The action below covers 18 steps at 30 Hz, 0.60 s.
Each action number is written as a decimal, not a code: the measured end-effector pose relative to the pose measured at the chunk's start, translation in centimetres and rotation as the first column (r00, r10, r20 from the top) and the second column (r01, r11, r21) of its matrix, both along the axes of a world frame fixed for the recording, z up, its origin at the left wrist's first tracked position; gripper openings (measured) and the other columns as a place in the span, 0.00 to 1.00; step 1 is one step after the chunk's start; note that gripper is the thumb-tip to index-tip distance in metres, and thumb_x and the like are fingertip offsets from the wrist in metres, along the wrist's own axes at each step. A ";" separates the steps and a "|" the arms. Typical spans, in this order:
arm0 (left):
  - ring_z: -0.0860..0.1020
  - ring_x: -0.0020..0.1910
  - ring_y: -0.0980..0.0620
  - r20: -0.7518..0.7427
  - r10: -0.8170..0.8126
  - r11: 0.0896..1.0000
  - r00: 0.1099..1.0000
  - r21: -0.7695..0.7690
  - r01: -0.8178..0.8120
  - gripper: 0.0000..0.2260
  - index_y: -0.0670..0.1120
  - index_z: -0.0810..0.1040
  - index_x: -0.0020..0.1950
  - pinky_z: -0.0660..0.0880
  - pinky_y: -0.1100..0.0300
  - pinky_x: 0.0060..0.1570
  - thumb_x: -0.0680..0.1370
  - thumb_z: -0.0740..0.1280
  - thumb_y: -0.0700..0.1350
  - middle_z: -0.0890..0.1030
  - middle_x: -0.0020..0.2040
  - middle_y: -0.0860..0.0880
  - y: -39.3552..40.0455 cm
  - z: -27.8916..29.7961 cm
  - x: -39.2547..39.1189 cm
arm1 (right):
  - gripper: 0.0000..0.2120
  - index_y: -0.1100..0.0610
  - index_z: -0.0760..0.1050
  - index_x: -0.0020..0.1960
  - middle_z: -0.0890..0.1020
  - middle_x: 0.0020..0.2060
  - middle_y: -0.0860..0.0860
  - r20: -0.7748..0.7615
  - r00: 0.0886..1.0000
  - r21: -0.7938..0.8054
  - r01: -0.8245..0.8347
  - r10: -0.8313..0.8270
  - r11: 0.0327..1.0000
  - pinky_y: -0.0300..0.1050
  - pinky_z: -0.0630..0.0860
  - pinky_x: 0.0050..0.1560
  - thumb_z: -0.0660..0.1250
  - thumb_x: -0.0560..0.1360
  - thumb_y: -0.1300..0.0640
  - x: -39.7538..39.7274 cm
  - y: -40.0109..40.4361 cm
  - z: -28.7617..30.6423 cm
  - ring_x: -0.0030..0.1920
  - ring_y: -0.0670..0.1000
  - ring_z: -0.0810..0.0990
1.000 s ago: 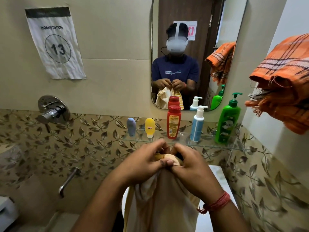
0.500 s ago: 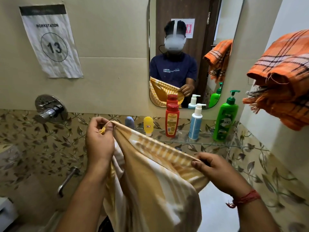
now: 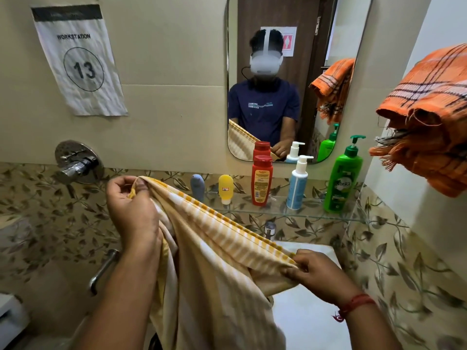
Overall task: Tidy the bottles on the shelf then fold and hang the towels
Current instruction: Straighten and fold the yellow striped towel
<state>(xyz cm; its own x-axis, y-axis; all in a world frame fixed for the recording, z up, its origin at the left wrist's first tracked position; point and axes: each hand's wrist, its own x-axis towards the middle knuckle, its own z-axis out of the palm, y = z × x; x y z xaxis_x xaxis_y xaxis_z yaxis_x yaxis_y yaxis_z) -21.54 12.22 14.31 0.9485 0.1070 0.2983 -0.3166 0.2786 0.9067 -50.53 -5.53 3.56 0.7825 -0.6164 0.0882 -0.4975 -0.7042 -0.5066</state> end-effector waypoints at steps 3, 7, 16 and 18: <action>0.76 0.42 0.60 -0.001 -0.013 1.000 1.000 0.012 0.013 0.05 0.49 0.73 0.52 0.73 0.74 0.40 0.81 0.66 0.40 0.77 0.45 0.54 -0.1 -0.7 -0.1 | 0.19 0.47 0.69 0.31 0.71 0.38 0.48 0.019 0.997 -0.005 0.076 -0.076 0.997 0.39 0.67 0.38 0.61 0.79 0.42 0.5 0.0 -0.2 0.40 0.45 0.73; 0.76 0.42 0.59 -0.030 -0.016 1.000 0.999 0.021 0.017 0.04 0.49 0.73 0.52 0.73 0.73 0.41 0.80 0.66 0.40 0.78 0.47 0.52 0.0 -0.9 0.2 | 0.17 0.43 0.70 0.34 0.71 0.41 0.46 0.192 0.972 0.001 0.138 -0.135 0.990 0.33 0.67 0.41 0.62 0.81 0.53 0.6 -0.3 -0.8 0.43 0.43 0.73; 0.77 0.45 0.57 -0.041 -0.035 0.998 0.999 0.050 0.037 0.04 0.50 0.74 0.52 0.72 0.73 0.37 0.81 0.66 0.41 0.78 0.49 0.51 0.0 -1.5 0.2 | 0.07 0.60 0.77 0.38 0.66 0.52 0.48 0.571 0.782 -0.224 0.442 -0.251 0.868 0.37 0.65 0.57 0.73 0.71 0.68 0.1 0.1 -0.8 0.52 0.46 0.69; 0.76 0.43 0.57 -0.036 -0.032 0.998 0.999 0.049 0.033 0.04 0.49 0.74 0.51 0.72 0.75 0.37 0.81 0.66 0.41 0.78 0.48 0.52 0.0 -1.5 0.3 | 0.07 0.60 0.78 0.38 0.66 0.51 0.49 0.611 0.737 -0.206 0.502 -0.290 0.840 0.42 0.67 0.56 0.75 0.69 0.67 -0.2 0.3 -0.2 0.52 0.49 0.69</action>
<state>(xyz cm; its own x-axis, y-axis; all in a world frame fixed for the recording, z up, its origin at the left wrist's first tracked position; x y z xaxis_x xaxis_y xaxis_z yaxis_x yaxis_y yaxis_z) -21.24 12.22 12.77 0.9612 0.0620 0.2688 -0.2757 0.2427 0.9301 -50.74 -5.20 3.37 0.2272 -0.7043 0.6725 -0.4897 -0.6795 -0.5463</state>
